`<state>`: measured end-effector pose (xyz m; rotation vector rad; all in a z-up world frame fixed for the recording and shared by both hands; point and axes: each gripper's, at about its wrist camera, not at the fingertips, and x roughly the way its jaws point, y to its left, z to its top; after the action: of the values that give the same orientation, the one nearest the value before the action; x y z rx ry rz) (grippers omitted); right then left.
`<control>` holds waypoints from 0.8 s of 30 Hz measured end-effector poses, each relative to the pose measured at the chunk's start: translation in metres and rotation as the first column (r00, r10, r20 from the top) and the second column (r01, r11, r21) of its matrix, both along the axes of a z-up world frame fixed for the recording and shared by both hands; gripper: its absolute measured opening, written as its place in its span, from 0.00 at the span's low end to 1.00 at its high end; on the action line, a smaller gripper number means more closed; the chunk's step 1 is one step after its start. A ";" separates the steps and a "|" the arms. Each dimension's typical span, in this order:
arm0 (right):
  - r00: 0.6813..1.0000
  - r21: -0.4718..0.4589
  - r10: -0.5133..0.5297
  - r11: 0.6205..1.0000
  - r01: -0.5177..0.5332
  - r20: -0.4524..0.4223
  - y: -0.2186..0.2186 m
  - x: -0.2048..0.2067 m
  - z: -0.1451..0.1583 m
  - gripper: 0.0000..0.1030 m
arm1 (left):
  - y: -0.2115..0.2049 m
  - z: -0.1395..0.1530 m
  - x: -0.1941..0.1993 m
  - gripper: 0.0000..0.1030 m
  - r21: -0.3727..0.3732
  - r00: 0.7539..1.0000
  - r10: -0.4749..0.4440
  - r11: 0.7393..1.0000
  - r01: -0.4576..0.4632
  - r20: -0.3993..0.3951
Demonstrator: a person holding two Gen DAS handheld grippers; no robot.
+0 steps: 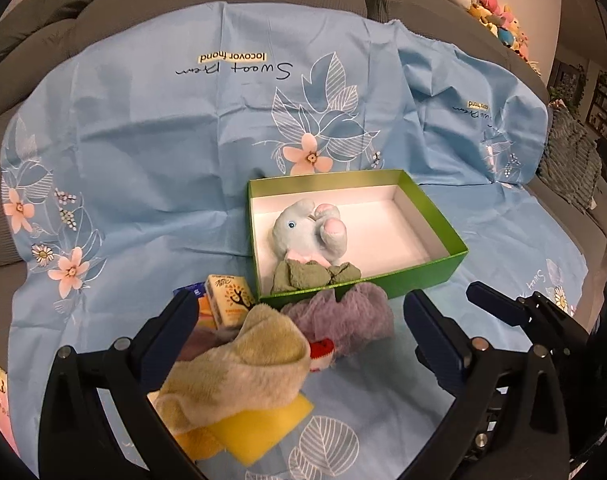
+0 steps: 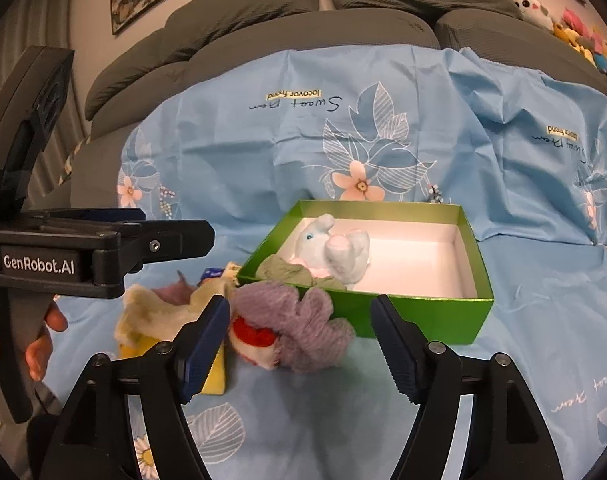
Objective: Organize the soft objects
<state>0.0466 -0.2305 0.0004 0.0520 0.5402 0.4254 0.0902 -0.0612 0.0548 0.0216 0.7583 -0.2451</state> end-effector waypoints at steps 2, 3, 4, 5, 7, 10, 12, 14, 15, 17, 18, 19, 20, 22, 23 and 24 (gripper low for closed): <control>1.000 0.004 -0.005 1.000 0.005 0.004 0.000 -0.007 0.002 0.78 | 0.002 0.001 -0.009 0.99 0.005 1.000 0.006 1.000 -0.006 0.005; 1.000 0.006 -0.006 1.000 0.006 0.005 0.000 -0.010 0.003 0.79 | 0.003 0.002 -0.012 0.99 0.005 1.000 0.008 1.000 -0.008 0.009; 1.000 0.010 -0.005 1.000 0.005 0.006 0.000 -0.014 0.004 0.80 | 0.005 0.002 -0.017 0.99 0.003 1.000 0.010 1.000 -0.010 0.012; 1.000 0.015 -0.002 1.000 0.002 0.004 0.000 -0.017 0.004 0.80 | 0.006 0.003 -0.020 0.99 0.002 1.000 0.010 1.000 -0.010 0.011; 1.000 0.021 0.000 1.000 0.000 0.000 0.000 -0.022 0.005 0.80 | 0.009 0.003 -0.027 0.99 -0.005 1.000 0.017 1.000 -0.017 0.010; 1.000 0.027 0.000 1.000 0.000 -0.007 0.001 -0.030 0.005 0.81 | 0.012 0.001 -0.035 0.99 -0.012 1.000 0.022 1.000 -0.022 0.002; 1.000 0.042 0.007 0.999 -0.006 -0.021 0.001 -0.035 0.002 0.81 | 0.012 -0.002 -0.040 0.99 -0.016 1.000 0.021 1.000 -0.021 -0.006; 0.999 0.064 0.014 0.998 -0.012 -0.038 0.001 -0.038 -0.002 0.81 | 0.012 -0.004 -0.043 0.99 -0.025 1.000 0.018 1.000 -0.018 -0.019; 0.998 0.079 0.019 0.997 -0.015 -0.053 0.001 -0.038 -0.005 0.81 | 0.013 -0.005 -0.045 0.99 -0.035 1.000 0.015 0.999 -0.016 -0.026; 0.997 0.093 0.023 0.996 -0.015 -0.078 0.001 -0.039 -0.013 0.81 | 0.017 -0.009 -0.048 0.99 -0.059 0.999 0.018 0.998 -0.020 -0.042; 0.996 0.095 0.023 0.995 -0.014 -0.091 0.001 -0.038 -0.018 0.81 | 0.019 -0.012 -0.048 0.99 -0.071 0.998 0.018 0.997 -0.022 -0.053; 0.995 0.096 0.025 0.995 -0.015 -0.099 0.002 -0.038 -0.021 0.81 | 0.021 -0.014 -0.049 0.99 -0.080 0.998 0.015 0.997 -0.020 -0.062; 0.994 0.098 0.026 0.995 -0.015 -0.108 0.002 -0.038 -0.025 0.81 | 0.023 -0.016 -0.048 0.99 -0.093 0.997 0.010 0.996 -0.017 -0.076; 0.992 0.108 0.028 0.994 -0.015 -0.123 0.002 -0.036 -0.034 0.81 | 0.028 -0.021 -0.046 0.99 -0.113 0.995 0.003 0.994 -0.015 -0.101; 0.991 0.115 0.026 0.993 -0.011 -0.129 0.001 -0.034 -0.038 0.81 | 0.029 -0.022 -0.045 0.99 -0.114 0.994 0.004 0.993 -0.016 -0.108; 0.991 0.122 0.022 0.992 -0.006 -0.135 0.001 -0.032 -0.041 0.81 | 0.030 -0.024 -0.044 0.99 -0.111 0.994 0.007 0.994 -0.019 -0.113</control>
<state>0.0147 -0.2298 -0.0409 0.1956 0.6489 0.4706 0.0462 -0.0316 0.0311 -0.1046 0.8559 -0.2782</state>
